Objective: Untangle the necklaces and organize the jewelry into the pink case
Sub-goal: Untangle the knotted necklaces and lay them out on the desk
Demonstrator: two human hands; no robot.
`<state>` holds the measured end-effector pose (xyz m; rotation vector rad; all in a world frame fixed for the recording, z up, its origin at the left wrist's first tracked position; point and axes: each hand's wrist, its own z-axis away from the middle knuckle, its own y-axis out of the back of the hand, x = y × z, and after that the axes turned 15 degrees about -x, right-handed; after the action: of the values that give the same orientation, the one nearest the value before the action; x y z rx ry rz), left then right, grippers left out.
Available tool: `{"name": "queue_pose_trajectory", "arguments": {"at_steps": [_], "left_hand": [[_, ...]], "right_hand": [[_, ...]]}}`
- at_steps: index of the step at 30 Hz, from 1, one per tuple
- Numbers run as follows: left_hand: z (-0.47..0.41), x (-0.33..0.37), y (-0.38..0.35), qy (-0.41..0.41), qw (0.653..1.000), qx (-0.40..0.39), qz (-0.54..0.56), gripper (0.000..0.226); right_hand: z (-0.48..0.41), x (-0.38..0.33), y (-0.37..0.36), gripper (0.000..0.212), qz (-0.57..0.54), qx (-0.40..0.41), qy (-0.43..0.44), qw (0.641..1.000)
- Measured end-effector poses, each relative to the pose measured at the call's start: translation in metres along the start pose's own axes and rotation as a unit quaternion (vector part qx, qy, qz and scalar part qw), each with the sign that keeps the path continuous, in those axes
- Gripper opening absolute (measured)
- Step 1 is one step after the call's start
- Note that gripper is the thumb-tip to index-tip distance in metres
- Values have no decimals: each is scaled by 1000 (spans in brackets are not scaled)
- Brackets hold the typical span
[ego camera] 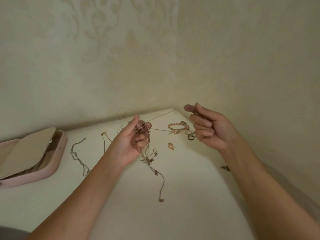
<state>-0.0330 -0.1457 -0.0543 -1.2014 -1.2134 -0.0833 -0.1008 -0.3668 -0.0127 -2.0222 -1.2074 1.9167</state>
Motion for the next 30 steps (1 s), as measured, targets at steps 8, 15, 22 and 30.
{"name": "queue_pose_trajectory", "arguments": {"at_steps": [8, 15, 22, 30], "left_hand": [[-1, 1, -3, 3, 999, 35, -25, 55], [0, -1, -9, 34, 991, 86, -93, 27], [0, -8, -14, 70, 971, 61, -218, 22], [1, -11, -19, 83, 956, 48, -276, 22]], "right_hand": [[3, -4, 10, 9, -32, -87, 4, 996], [3, -7, 11, 22, 260, 172, -67, 948], [-4, 18, 11, 14, 532, 169, -262, 787], [-14, 31, -14, 12, 476, 67, -71, 874]]}}
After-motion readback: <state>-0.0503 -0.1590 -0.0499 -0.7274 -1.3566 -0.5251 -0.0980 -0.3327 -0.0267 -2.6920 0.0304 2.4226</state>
